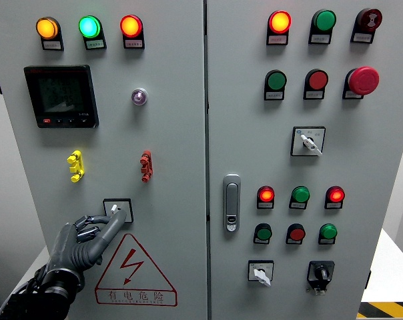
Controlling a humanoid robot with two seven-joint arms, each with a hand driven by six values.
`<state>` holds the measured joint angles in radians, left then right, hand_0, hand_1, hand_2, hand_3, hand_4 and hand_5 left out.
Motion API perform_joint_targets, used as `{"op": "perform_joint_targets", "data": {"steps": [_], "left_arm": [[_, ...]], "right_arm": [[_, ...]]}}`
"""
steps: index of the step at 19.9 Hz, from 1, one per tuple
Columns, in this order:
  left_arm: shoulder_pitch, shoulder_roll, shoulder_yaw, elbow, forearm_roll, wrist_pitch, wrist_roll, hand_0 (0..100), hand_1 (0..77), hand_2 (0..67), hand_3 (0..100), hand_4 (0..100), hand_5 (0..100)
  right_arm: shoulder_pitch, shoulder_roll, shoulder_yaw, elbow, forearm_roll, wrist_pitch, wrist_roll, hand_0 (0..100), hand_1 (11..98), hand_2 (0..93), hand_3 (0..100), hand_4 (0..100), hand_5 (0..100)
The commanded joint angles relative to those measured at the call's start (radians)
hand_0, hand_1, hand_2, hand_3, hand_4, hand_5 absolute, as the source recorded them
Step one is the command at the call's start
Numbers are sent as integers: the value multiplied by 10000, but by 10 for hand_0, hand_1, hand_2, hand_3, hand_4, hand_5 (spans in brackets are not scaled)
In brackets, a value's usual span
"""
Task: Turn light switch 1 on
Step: 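Pinch the white rotary switch knob with the left hand fingers, then twist the switch knob clockwise with the left hand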
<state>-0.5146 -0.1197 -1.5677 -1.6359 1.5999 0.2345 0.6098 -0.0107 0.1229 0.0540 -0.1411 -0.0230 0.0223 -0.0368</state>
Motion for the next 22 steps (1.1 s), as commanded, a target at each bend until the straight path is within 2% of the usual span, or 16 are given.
{"op": "perform_joint_targets", "data": {"steps": [1,10,11,12,15,20,22], "left_arm": [[-115,0,14,22,0,2,83,0,577,511,1000,1000,1000],[-161,0,30,22,15,2,436,0,600,517,1000,1000,1000],[-192,0,30,22,15,2,437,0,606,518,1000,1000,1000],[-207,0,30,37,15,2,437,0,611,518,1000,1000,1000],[-268,16,30,52,15,2,452,0,609,520,1000,1000,1000],[-284,16,30,99,31,2,467,0,605,521,1000,1000,1000],[-284,16,30,99,31,2,468,75,600,521,1000,1000,1000]], "right_arm": [[0,-2,-3,0,0,-8,0,0,196,0,197,194,105],[0,-2,12,0,0,-8,0,0,198,0,197,194,105],[0,13,-3,0,0,-8,0,0,198,0,197,194,105],[0,-2,-3,0,0,-8,0,0,199,0,197,194,105],[0,13,12,0,0,-8,0,0,184,0,197,194,105],[0,-2,-3,0,0,-8,0,0,194,0,197,194,105],[0,-2,-3,0,0,-8,0,0,197,0,197,194,105]]}}
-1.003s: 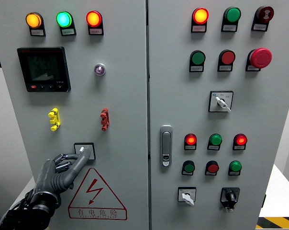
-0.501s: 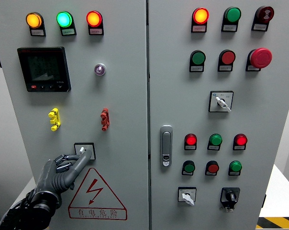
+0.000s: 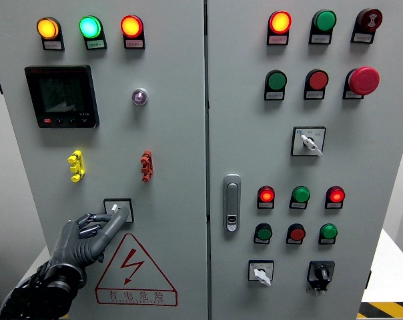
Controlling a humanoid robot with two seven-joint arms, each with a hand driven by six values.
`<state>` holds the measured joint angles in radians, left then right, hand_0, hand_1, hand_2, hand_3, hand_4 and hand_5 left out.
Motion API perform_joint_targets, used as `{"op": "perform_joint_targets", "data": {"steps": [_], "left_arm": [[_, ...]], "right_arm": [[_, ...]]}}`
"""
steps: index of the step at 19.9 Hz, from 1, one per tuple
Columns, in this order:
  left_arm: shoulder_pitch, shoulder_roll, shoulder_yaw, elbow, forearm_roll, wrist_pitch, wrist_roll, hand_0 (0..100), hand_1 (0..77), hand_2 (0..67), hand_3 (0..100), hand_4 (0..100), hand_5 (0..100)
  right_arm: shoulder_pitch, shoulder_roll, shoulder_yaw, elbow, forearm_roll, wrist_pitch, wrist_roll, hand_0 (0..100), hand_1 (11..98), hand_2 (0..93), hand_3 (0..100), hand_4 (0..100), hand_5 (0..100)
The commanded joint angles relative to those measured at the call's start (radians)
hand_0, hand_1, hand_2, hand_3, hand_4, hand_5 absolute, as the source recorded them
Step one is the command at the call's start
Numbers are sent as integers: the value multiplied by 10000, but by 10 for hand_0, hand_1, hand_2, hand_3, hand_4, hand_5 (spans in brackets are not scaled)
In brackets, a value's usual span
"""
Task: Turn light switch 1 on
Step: 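Twist the switch knob clockwise with the left hand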
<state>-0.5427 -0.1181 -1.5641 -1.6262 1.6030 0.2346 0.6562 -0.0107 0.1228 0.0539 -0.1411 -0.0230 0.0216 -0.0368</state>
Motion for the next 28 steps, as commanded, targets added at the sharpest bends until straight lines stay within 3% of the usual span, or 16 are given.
{"op": "perform_joint_targets", "data": {"steps": [1,12,28], "left_arm": [[-4,0,10,2,0,-14,3,92,600,521,1000,1000,1000],[-111,0,10,17,0,-45,401,150,584,523,1000,1000,1000],[-172,15,-5,17,15,-45,494,81,578,534,1000,1000,1000]], "right_arm": [[0,-1,-3,0,0,-1,0,0,197,0,197,194,105],[0,-1,13,0,0,14,0,0,197,0,197,194,105],[0,-1,-3,0,0,14,0,0,197,0,197,194,105]]}}
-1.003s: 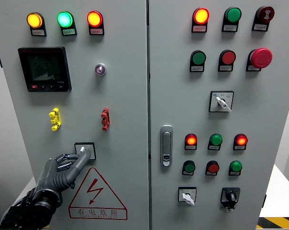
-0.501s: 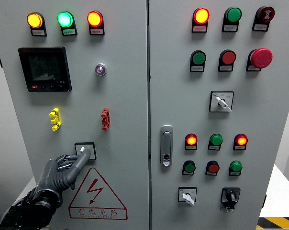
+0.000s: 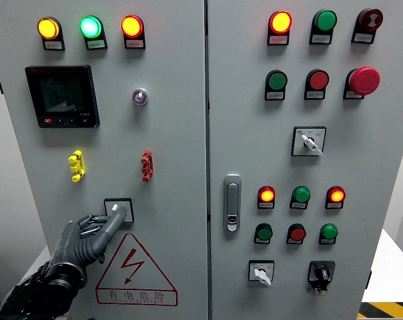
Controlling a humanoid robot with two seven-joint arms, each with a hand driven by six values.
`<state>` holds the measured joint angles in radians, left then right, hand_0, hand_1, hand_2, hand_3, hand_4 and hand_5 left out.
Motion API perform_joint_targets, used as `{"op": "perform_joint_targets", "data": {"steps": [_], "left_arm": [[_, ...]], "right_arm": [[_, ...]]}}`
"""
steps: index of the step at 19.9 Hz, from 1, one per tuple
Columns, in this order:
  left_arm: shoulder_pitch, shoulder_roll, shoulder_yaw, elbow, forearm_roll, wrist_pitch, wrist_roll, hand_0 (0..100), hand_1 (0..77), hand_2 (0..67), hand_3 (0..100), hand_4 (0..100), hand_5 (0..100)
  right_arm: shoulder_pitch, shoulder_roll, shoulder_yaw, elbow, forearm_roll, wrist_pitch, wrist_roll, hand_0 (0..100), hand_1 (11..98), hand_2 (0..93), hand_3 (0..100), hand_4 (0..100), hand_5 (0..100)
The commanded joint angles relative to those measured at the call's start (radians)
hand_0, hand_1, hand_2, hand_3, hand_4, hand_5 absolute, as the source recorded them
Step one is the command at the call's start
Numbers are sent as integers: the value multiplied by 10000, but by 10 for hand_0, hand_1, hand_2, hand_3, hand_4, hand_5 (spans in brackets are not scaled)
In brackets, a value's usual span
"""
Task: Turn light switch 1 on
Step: 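Twist the switch knob clockwise with the left hand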
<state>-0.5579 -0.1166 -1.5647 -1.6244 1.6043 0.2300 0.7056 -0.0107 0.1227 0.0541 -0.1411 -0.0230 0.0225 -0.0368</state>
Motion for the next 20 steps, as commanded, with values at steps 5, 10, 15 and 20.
{"op": "perform_joint_targets", "data": {"steps": [5,10,15,20], "left_arm": [[-35,0,1,-1,3,16,46,85,571,534,1000,1000,1000],[-35,0,-15,-1,3,16,77,195,553,537,1000,1000,1000],[-35,0,-15,-1,3,1,77,287,551,541,1000,1000,1000],[-51,0,0,14,3,1,77,375,544,542,1000,1000,1000]], "right_arm": [[0,0,-4,0,0,5,0,0,199,0,197,194,105],[0,0,11,0,0,-10,0,0,199,0,197,194,105],[0,0,-4,0,0,5,0,0,199,0,197,194,105],[0,0,-4,0,0,5,0,0,199,0,197,194,105]]}}
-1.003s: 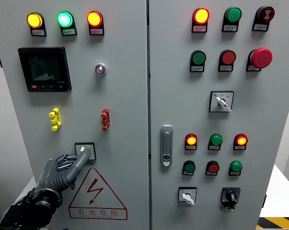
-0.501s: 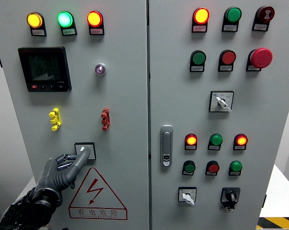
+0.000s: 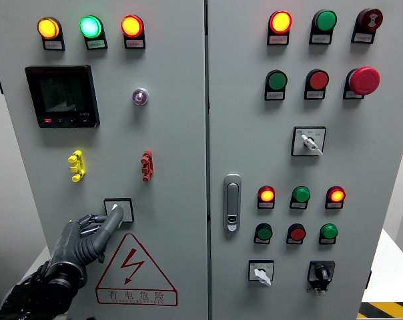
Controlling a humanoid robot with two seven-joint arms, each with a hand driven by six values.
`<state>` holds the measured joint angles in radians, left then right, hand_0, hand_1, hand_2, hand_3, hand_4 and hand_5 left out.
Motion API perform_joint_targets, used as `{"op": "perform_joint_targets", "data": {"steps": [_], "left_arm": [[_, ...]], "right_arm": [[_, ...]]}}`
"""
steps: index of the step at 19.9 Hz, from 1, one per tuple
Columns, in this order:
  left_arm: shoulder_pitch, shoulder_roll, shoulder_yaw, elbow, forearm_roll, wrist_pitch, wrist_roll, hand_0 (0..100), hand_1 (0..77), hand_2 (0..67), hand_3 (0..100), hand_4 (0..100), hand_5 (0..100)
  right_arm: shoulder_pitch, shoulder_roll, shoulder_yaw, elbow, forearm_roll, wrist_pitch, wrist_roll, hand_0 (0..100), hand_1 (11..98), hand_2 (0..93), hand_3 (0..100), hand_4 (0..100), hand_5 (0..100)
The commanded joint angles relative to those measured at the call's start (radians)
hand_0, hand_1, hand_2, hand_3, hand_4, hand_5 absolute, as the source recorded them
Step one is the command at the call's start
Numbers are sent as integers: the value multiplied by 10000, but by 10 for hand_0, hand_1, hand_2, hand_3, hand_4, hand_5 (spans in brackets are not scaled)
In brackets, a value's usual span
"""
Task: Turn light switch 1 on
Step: 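Twist the switch knob clockwise with the left hand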
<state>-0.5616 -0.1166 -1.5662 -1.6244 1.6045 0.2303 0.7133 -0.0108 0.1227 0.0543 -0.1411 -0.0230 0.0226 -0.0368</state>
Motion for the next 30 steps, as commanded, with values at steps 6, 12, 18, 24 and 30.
{"op": "perform_joint_targets", "data": {"steps": [6,12,18,24,30], "left_arm": [[-29,15,16,-1,0,-17,15,427,549,545,1000,1000,1000],[-29,15,16,14,0,-2,15,443,529,547,1000,1000,1000],[-29,15,16,14,-15,-17,15,492,514,549,1000,1000,1000],[-105,15,16,14,-15,-17,61,575,501,552,1000,1000,1000],[-151,15,16,14,-15,-17,153,611,496,551,1000,1000,1000]], "right_arm": [[0,0,-6,0,0,-11,0,0,197,0,197,194,105],[0,0,-6,0,0,-11,0,0,199,0,197,194,105],[0,0,-6,0,0,4,0,0,195,0,197,194,105],[0,0,-6,0,0,5,0,0,198,0,197,194,105],[0,0,-6,0,0,4,0,0,199,0,197,194,105]]}}
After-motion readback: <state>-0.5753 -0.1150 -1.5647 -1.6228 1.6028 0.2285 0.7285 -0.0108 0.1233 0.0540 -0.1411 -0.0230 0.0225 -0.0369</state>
